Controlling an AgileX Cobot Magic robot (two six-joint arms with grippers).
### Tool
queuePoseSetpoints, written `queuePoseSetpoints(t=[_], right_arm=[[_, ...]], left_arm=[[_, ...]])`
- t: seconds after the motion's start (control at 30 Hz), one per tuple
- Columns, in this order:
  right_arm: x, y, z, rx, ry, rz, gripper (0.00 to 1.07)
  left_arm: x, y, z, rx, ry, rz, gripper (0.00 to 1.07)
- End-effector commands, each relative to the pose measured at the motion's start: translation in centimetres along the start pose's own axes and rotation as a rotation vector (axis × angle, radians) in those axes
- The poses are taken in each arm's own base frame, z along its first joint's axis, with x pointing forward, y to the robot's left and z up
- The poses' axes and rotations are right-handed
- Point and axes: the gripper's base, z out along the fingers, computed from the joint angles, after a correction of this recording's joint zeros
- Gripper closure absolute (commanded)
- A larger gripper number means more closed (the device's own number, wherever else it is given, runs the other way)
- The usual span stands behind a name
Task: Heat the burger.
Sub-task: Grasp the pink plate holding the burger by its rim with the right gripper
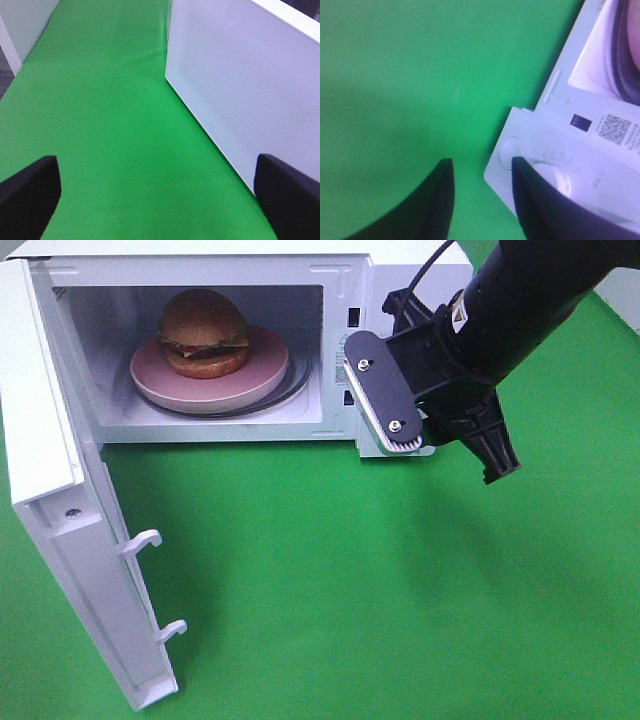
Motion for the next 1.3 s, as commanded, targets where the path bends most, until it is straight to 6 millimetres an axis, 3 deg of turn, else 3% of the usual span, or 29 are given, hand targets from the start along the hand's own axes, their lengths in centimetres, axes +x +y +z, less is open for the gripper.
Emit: queuePoseSetpoints(t=[0.03,0.07,0.1,0.13,0.17,0.33,0.5,0.83,1.3], right_arm=[[-0.5,-0.6,-0.4,0.06,-0.014,-0.015,0.49],[-0.5,-0.6,-0.4,0.06,-0.014,-0.015,0.49],[-0.8,-0.6,-0.4,0.069,-0.022,0.011,0.38],[-0.8,-0.6,-0.4,0.069,-0.022,0.011,0.38],[-1.1,-0.7,-0.5,0.086,-0.029,0.037,0.29],[-1.4,-1.3,-0.5,0.15,-0.035,0.091,0.18],[-2.0,-1.7,-0.4,0.175,-0.033,0.071,0.18],[-4.1,-4.2,1.1,0.201,-0.059,0.055,0.2],[-5.6,-6.3,4.8,0.218,-0.08,0.044,0.21]], left_arm=[[0.1,0.0,-0.3,0.0,-0.029,0.0,0.09],[0.1,0.0,-0.3,0.0,-0.029,0.0,0.09],[0.1,0.0,-0.3,0.0,-0.029,0.0,0.09],[0.1,0.0,-0.3,0.0,-0.029,0.0,0.09],[0.1,0.0,-0.3,0.0,-0.029,0.0,0.09],[0.1,0.0,-0.3,0.0,-0.029,0.0,0.09],[0.1,0.0,-0.3,0.0,-0.029,0.0,0.09],[0.1,0.0,-0.3,0.0,-0.029,0.0,0.09],[0.1,0.0,-0.3,0.0,-0.029,0.0,0.09]])
